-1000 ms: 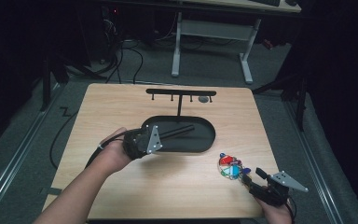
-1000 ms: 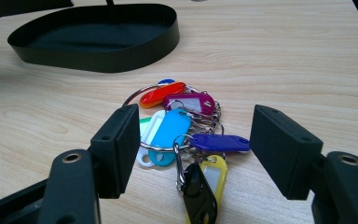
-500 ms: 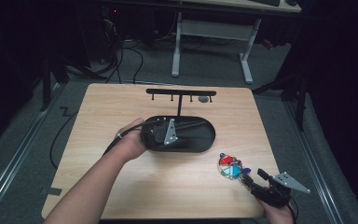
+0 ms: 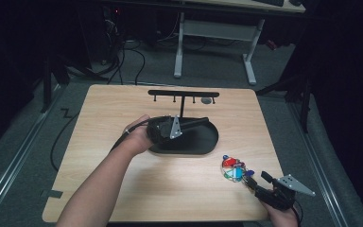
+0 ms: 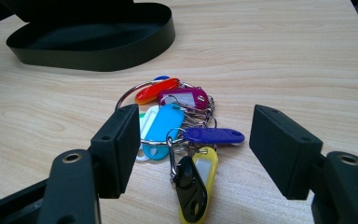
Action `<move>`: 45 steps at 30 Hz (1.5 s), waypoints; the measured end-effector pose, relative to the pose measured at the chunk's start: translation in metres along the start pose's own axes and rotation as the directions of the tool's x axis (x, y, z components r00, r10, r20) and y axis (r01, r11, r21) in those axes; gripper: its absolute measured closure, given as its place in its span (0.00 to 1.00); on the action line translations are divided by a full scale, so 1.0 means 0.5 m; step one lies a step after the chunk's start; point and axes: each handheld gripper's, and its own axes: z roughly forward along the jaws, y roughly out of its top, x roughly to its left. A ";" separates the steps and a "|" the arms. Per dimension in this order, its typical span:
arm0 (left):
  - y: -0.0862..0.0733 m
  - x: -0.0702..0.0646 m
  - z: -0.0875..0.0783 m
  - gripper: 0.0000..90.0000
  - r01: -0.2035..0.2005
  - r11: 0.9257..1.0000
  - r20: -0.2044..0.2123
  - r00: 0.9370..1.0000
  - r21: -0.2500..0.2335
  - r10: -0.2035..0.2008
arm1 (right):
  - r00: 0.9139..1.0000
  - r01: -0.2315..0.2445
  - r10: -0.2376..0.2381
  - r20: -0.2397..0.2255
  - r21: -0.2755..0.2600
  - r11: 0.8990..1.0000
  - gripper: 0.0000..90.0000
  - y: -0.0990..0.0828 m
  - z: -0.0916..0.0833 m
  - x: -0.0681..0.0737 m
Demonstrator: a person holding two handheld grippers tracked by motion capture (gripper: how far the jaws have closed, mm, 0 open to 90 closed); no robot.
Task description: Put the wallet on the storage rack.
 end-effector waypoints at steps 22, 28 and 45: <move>-0.037 -0.003 0.064 0.81 -0.083 0.991 0.013 0.997 0.109 0.082 | 1.000 -0.006 0.006 -0.016 0.004 1.000 0.37 -0.003 0.003 0.000; -0.041 -0.006 0.066 0.81 -0.076 0.992 0.013 0.997 0.104 0.075 | 1.000 -0.006 0.006 -0.017 0.009 1.000 0.37 -0.004 0.004 0.001; -0.040 -0.018 0.076 0.68 0.011 0.989 0.100 0.995 0.144 -0.026 | 1.000 -0.010 0.010 -0.018 0.015 1.000 0.37 -0.004 0.004 0.000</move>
